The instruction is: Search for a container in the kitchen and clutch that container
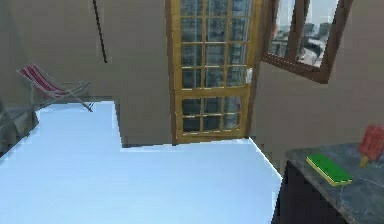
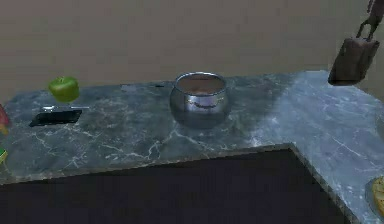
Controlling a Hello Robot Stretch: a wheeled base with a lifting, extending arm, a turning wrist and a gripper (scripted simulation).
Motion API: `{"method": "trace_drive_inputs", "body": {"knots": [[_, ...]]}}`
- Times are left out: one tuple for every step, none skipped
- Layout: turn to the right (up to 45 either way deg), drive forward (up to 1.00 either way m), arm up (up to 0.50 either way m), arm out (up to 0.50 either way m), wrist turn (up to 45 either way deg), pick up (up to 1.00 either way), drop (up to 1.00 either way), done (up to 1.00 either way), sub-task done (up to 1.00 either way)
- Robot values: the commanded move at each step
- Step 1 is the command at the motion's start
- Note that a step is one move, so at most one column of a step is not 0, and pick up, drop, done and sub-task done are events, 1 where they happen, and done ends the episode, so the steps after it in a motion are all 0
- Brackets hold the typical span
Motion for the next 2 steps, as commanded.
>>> {"method": "trace_drive_inputs", "body": {"knots": [[-45.0,0.00,0.00,0.00,0.0,0.00,0.00,0.00,0.00],[-30.0,0.00,0.00,0.00,0.0,0.00,0.00,0.00,0.00]]}}
